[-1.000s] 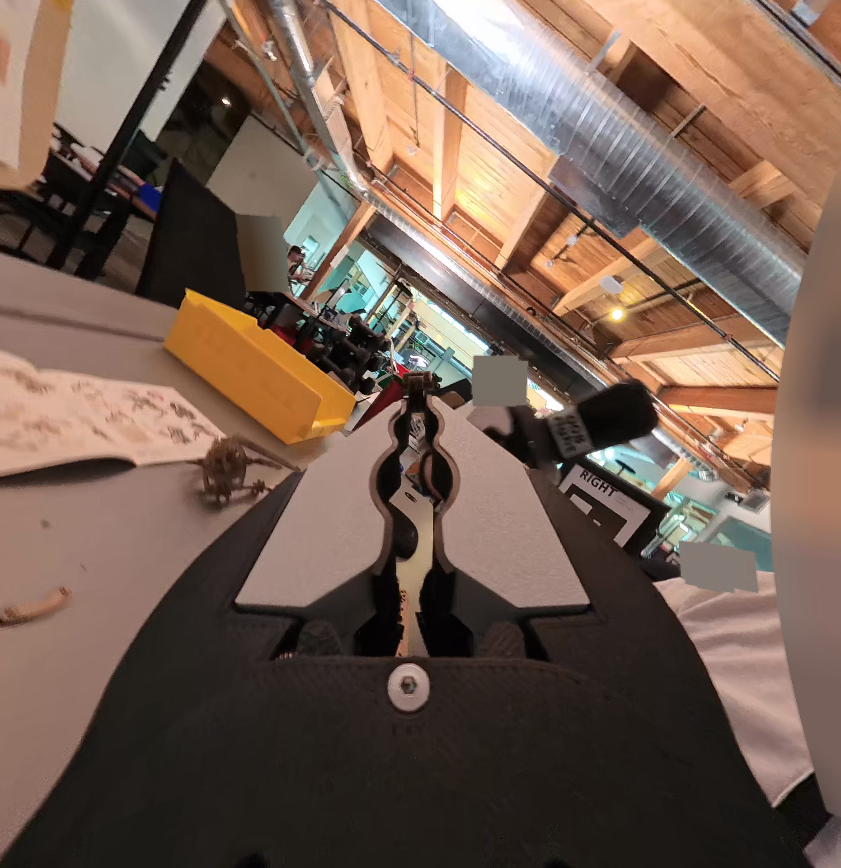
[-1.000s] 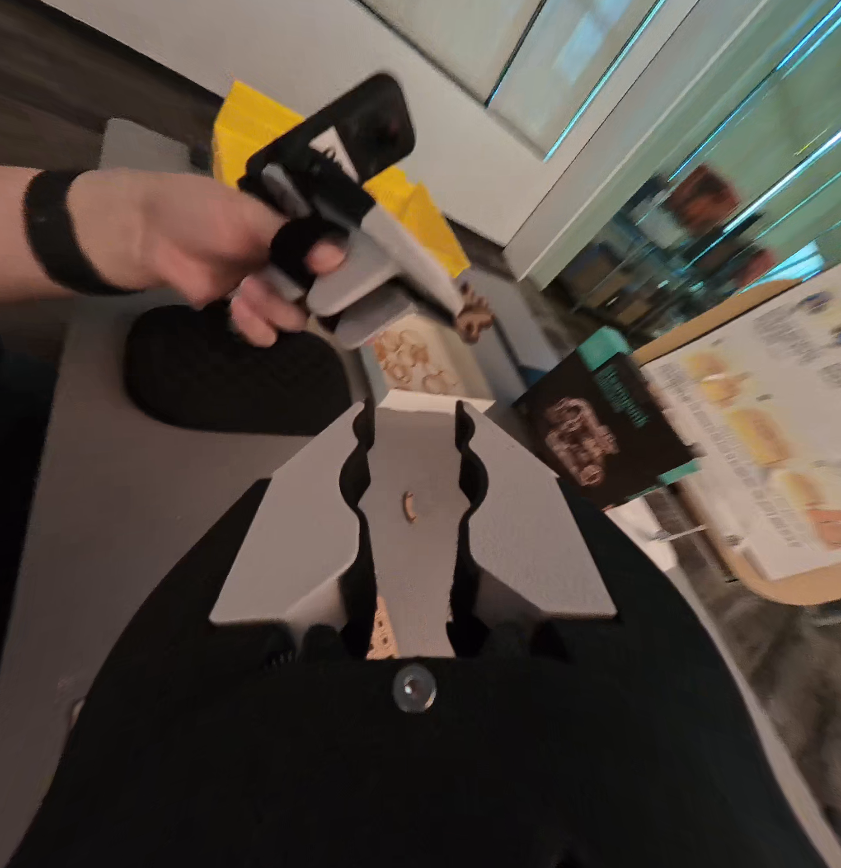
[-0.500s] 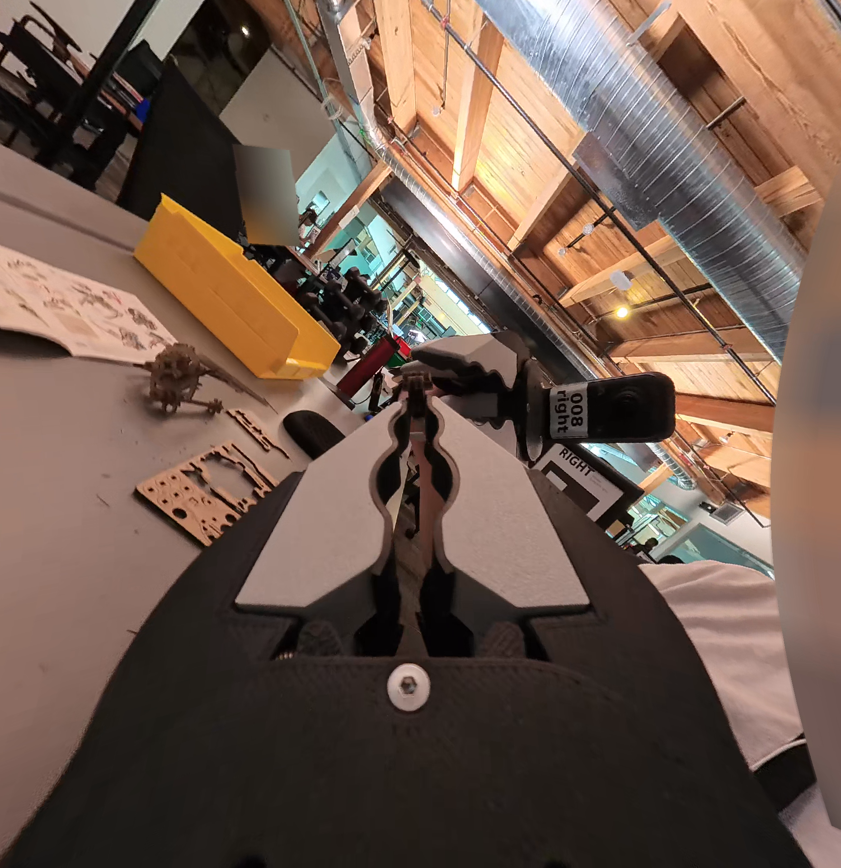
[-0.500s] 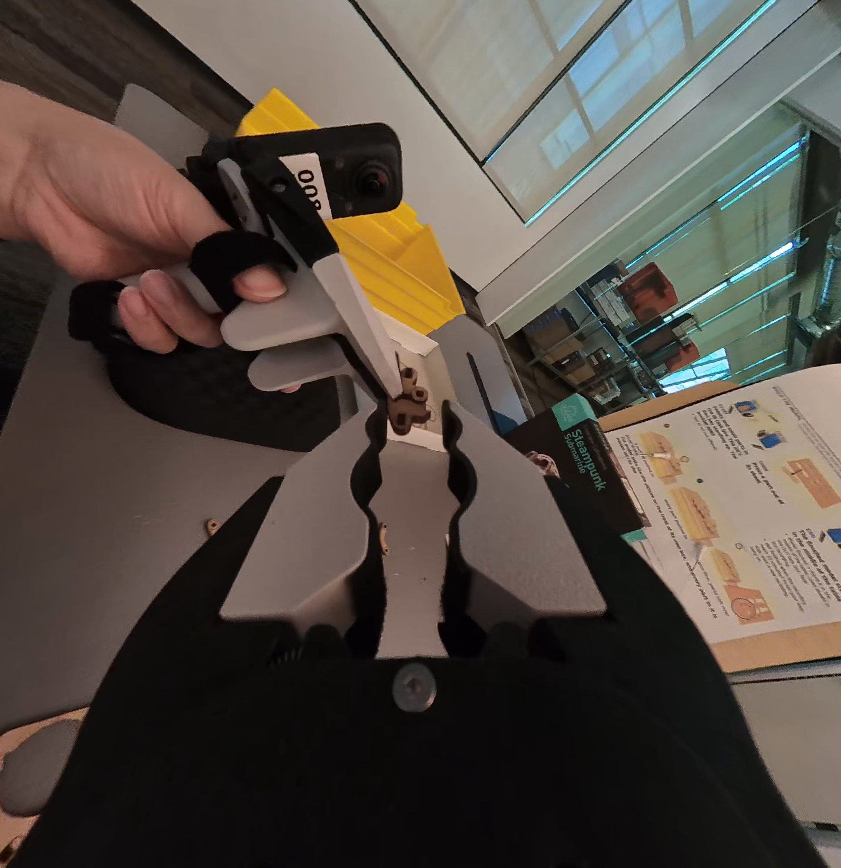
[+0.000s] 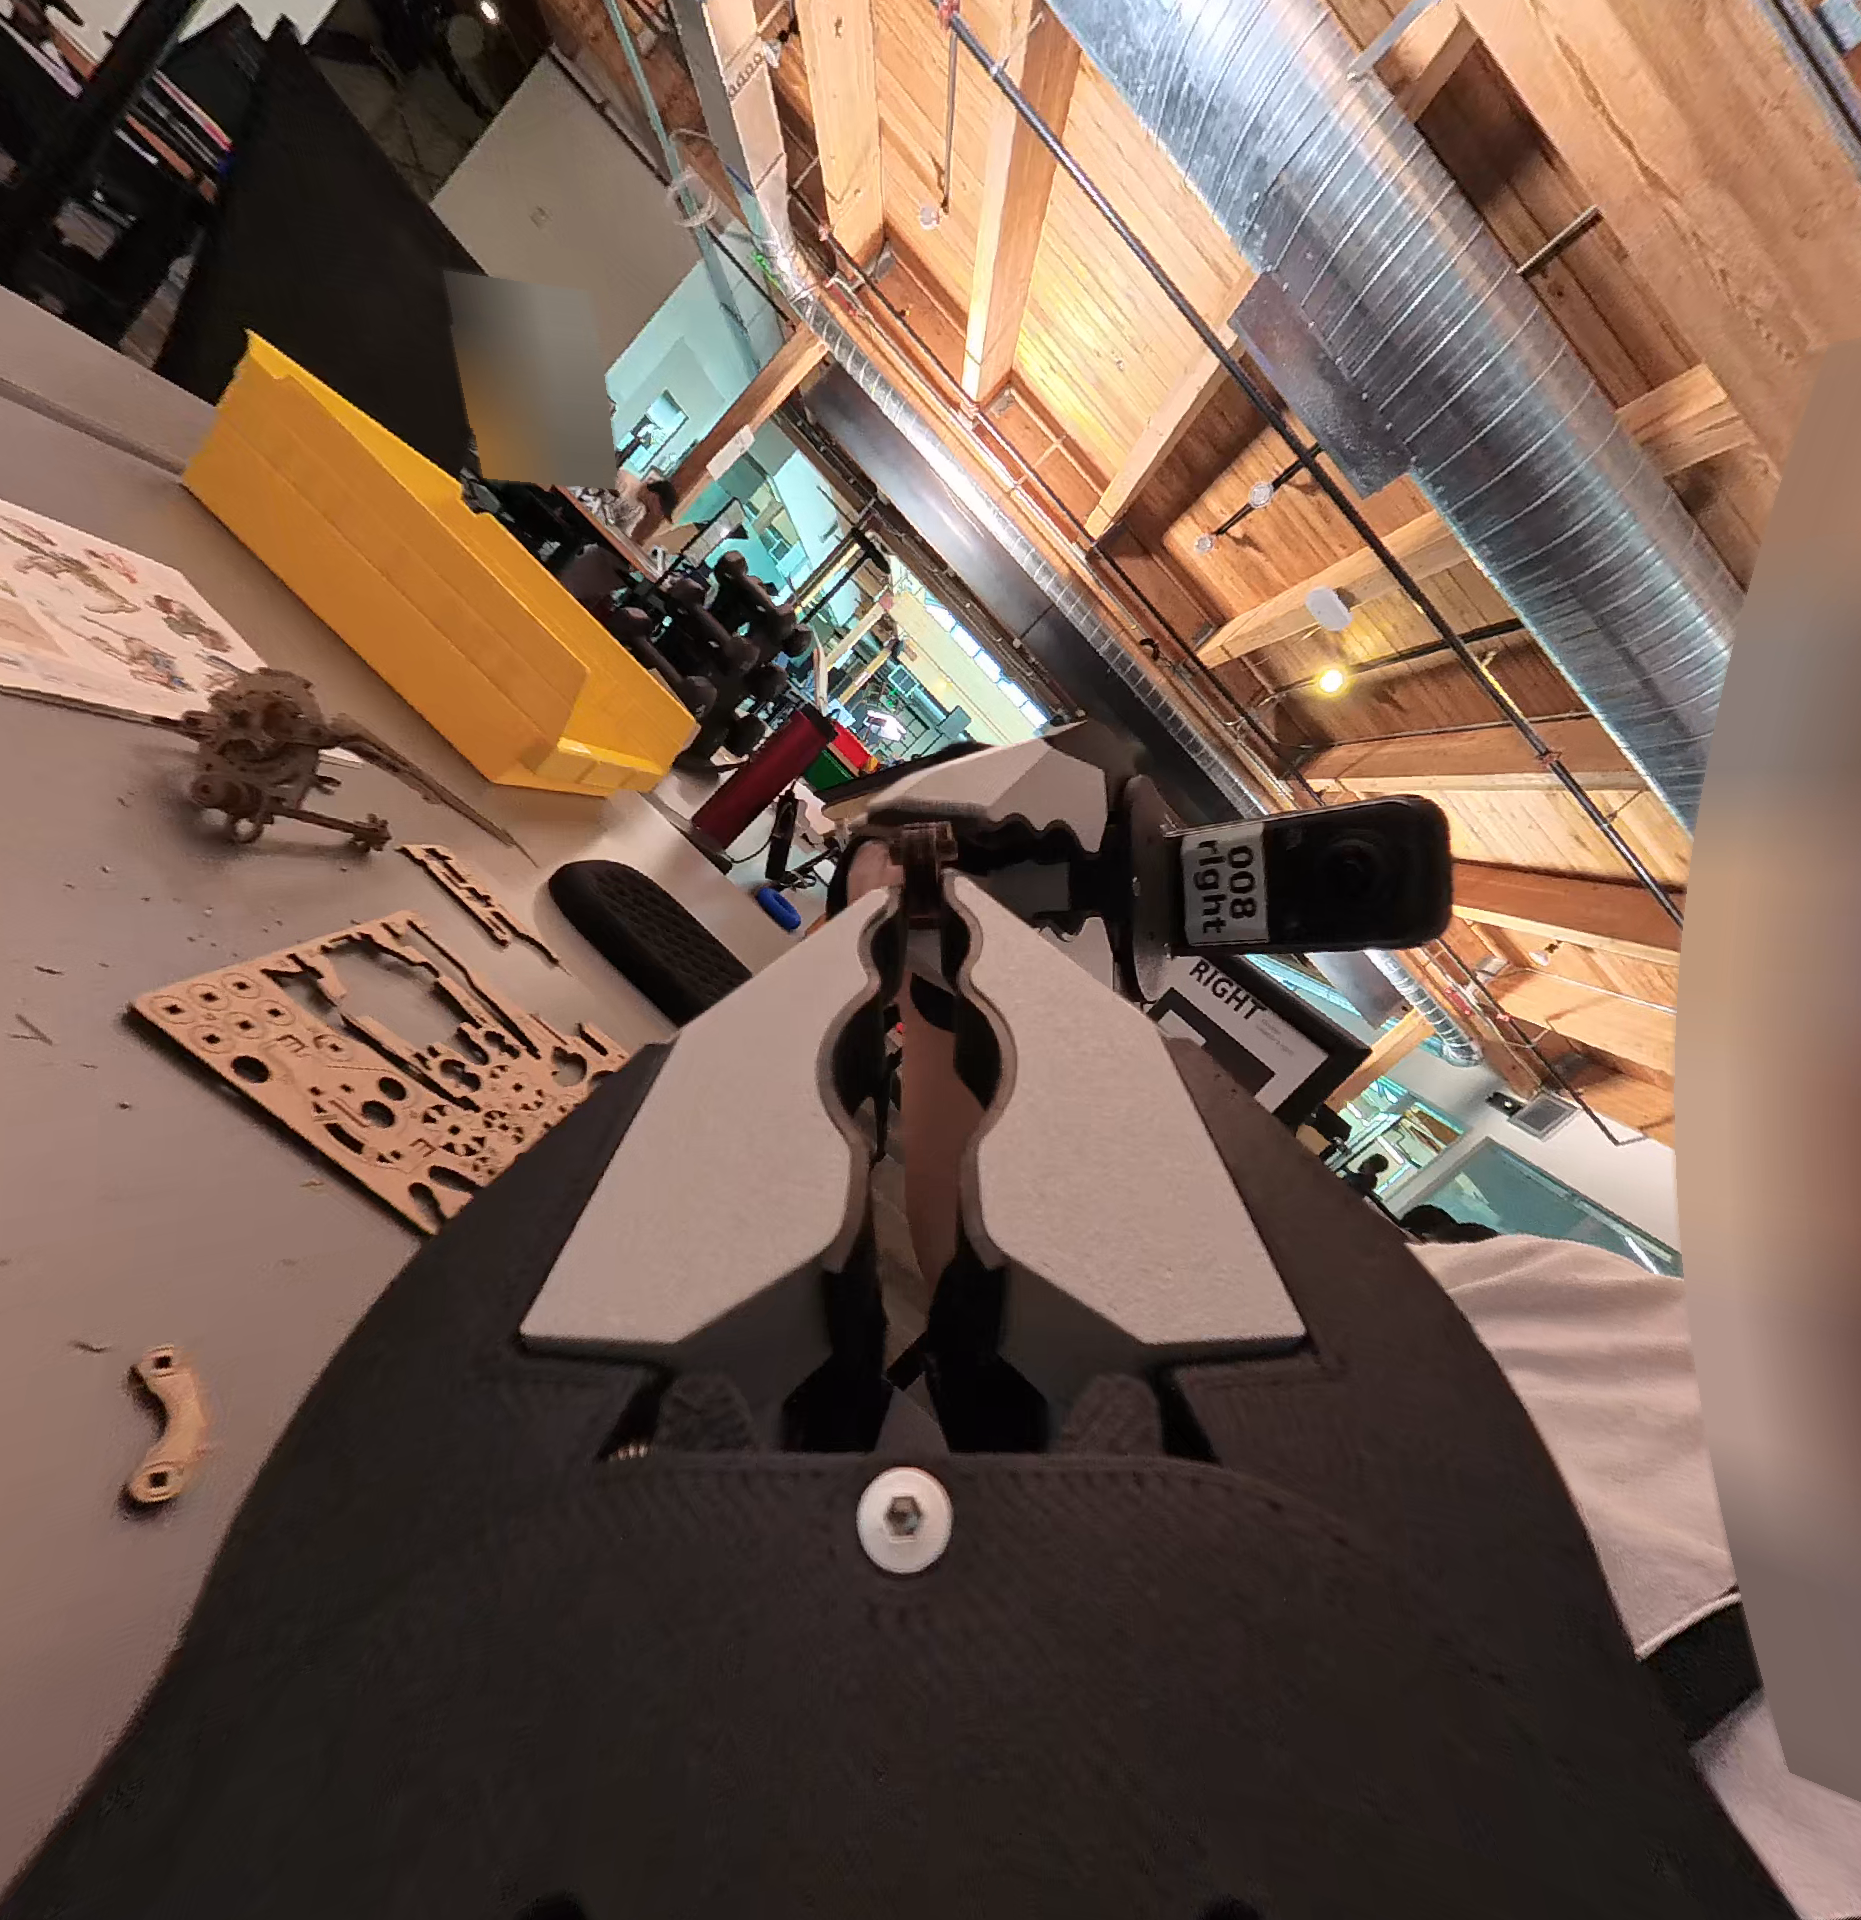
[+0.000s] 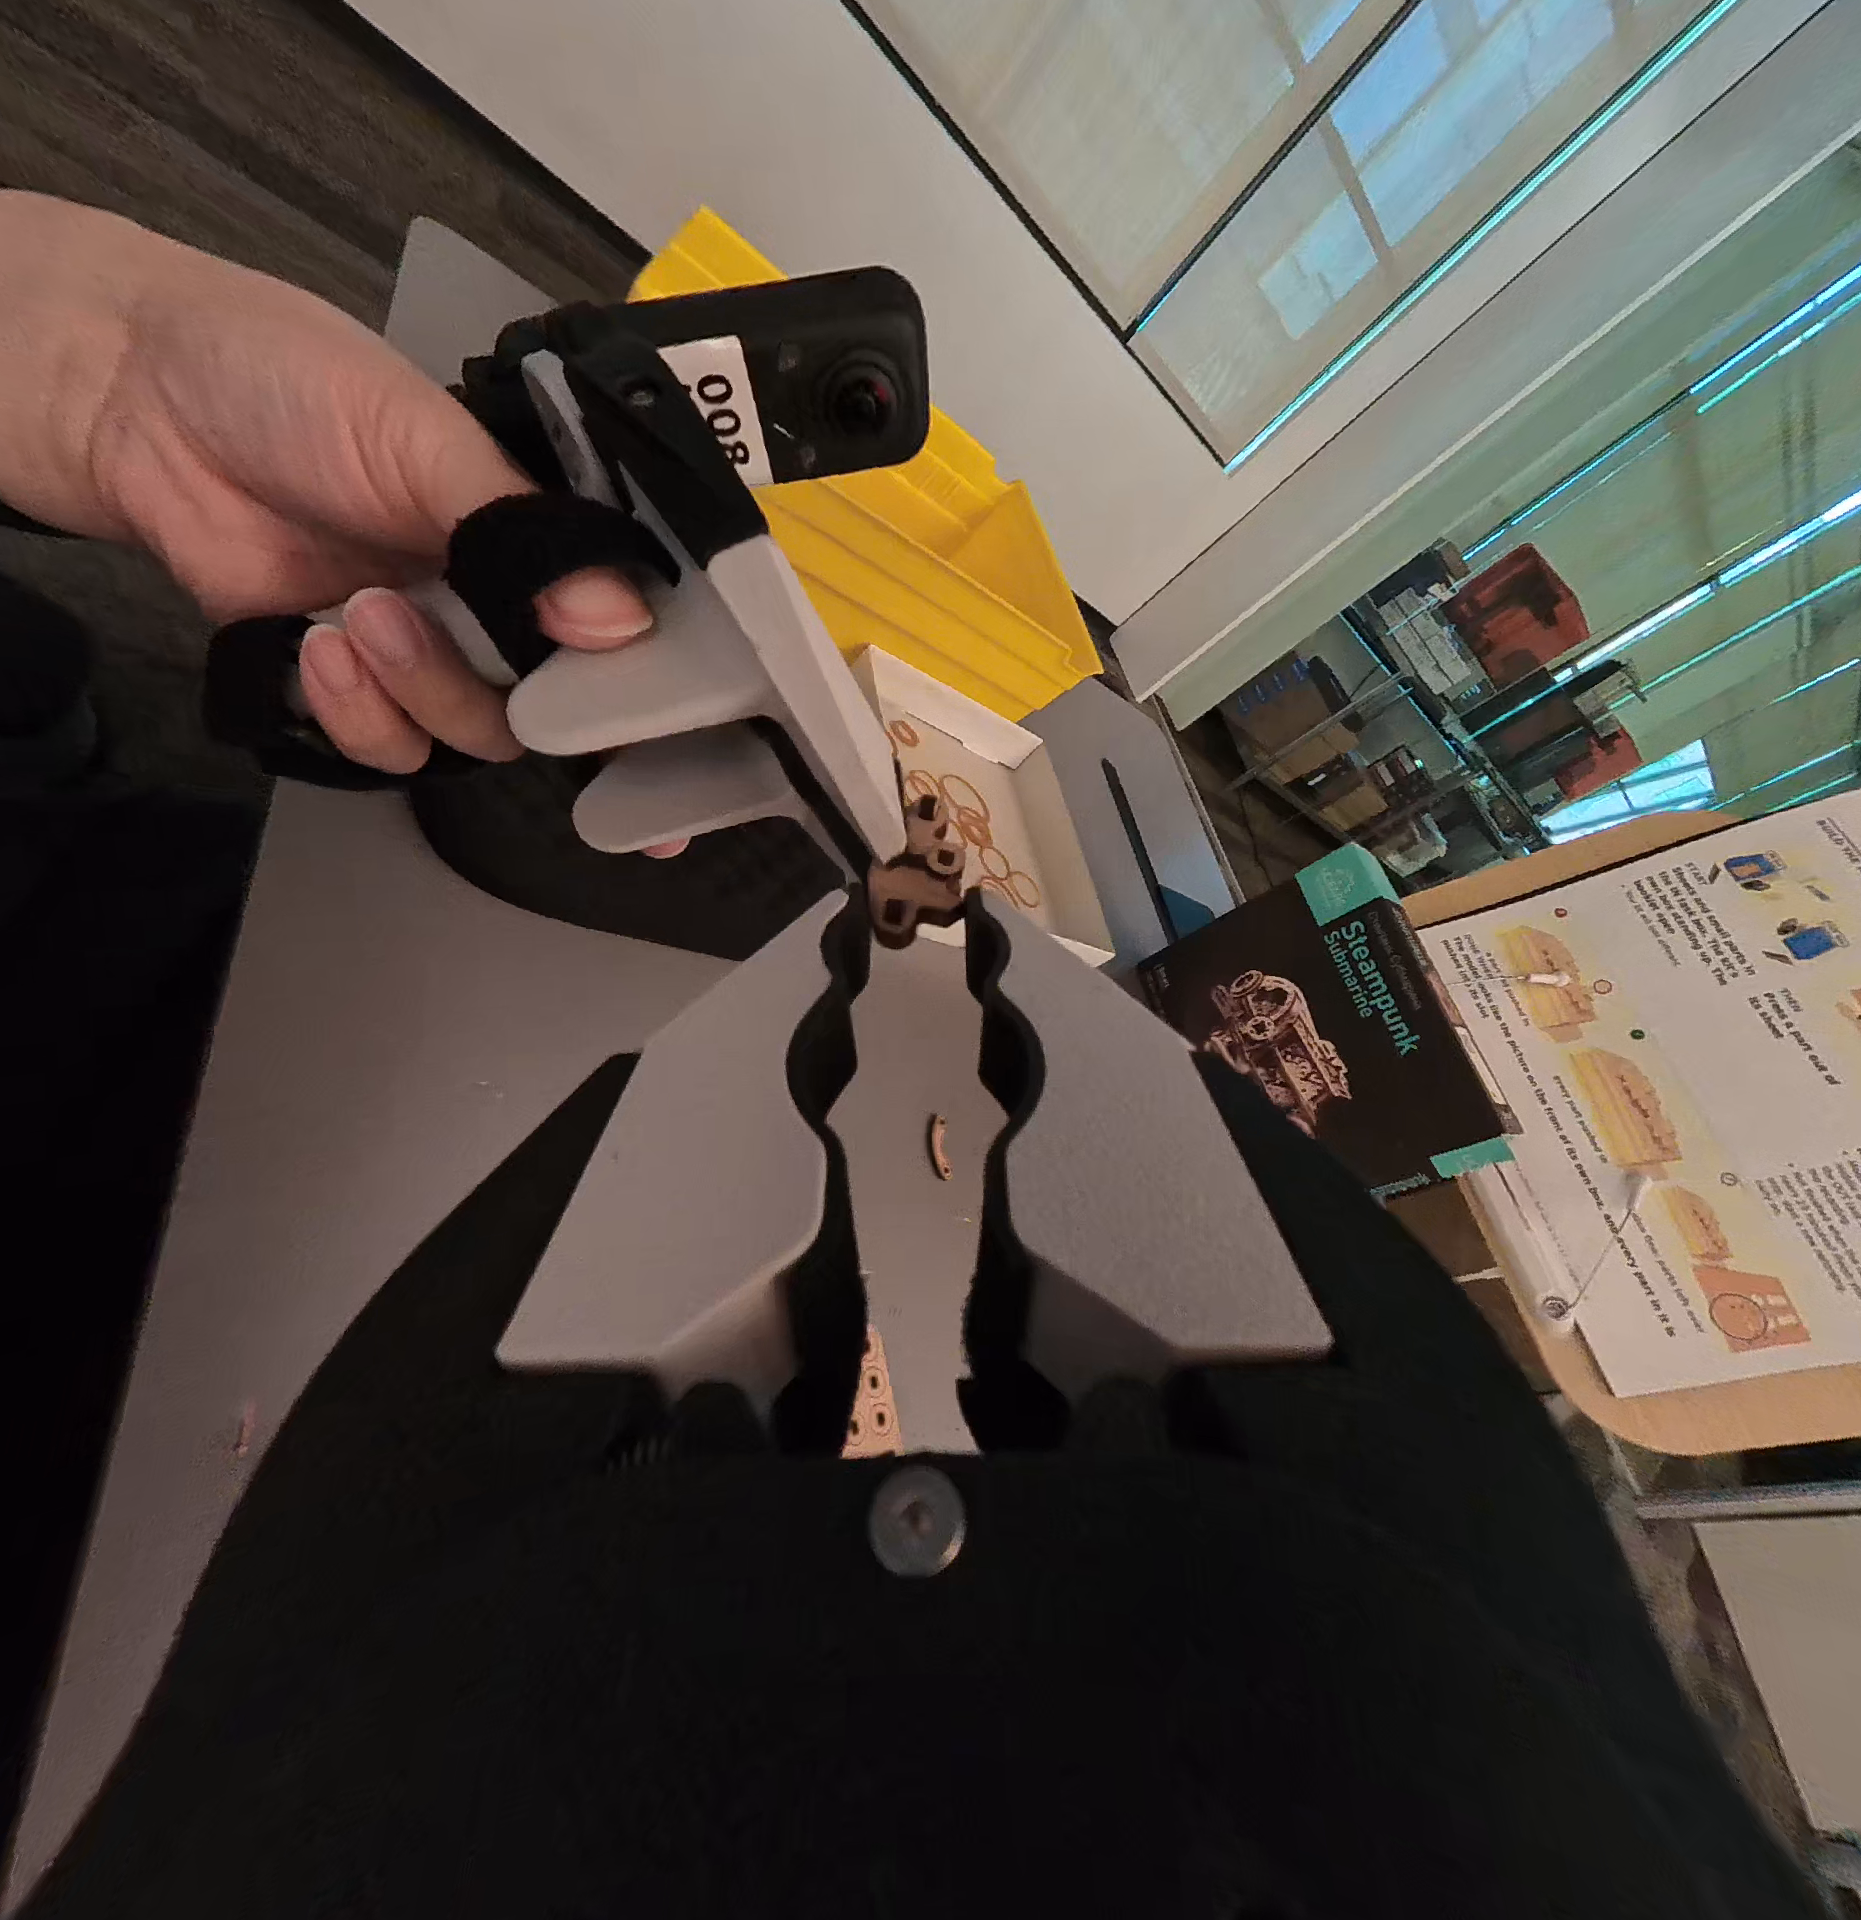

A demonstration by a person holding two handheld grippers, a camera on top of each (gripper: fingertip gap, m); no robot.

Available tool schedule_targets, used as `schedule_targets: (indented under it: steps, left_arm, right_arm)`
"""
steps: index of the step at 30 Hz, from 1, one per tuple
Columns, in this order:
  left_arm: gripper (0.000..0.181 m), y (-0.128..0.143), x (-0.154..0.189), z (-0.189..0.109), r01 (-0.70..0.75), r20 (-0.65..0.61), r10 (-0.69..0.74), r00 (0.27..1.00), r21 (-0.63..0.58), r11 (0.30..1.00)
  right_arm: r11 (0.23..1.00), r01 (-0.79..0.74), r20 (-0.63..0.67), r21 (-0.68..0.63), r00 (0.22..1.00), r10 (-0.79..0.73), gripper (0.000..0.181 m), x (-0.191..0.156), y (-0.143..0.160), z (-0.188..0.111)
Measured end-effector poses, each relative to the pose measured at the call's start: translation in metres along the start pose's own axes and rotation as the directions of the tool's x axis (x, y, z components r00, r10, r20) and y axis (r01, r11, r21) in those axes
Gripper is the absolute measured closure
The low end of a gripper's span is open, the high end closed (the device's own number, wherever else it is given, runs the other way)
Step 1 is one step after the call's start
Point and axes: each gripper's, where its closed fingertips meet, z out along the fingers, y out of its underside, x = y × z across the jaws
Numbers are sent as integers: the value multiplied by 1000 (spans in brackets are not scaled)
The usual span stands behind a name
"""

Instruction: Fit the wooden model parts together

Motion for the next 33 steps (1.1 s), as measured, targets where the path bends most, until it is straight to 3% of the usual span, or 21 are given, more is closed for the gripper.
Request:
schedule_targets:
  steps: [8,10,13,15,17,19,20,25,33]
  left_arm:
    - [177,12,9,6,-34,-10,34,999,-18,999]
    - [169,11,9,3,-50,1,50,999,-8,999]
    - [159,5,14,-10,-185,-2,185,983,3,983]
    - [153,7,10,-18,-443,39,446,894,-63,894]
    - [143,13,1,-24,-673,69,688,722,-161,722]
    - [145,28,-1,-26,-793,-6,817,577,-246,558]
    - [145,35,-3,-26,-810,-42,837,546,-280,515]
    - [153,48,-3,-26,-791,-144,797,587,-311,527]
    - [150,55,-13,-33,-821,-221,807,547,-329,467]
  right_arm:
    - [991,-105,0,82,994,105,165,-9,-1,-16]
    - [987,-127,-4,98,992,128,165,-9,0,-20]
    - [977,-180,35,119,984,177,166,-13,2,-25]
    - [963,-233,106,136,970,220,166,-22,2,-26]
    - [947,-285,187,150,948,256,166,-31,2,-26]
    - [935,-323,239,149,929,283,166,-37,4,-23]
    - [930,-338,266,144,918,293,166,-41,5,-21]
    - [938,-337,321,86,900,294,165,-56,14,-8]
    - [944,-327,351,40,889,293,165,-68,16,6]
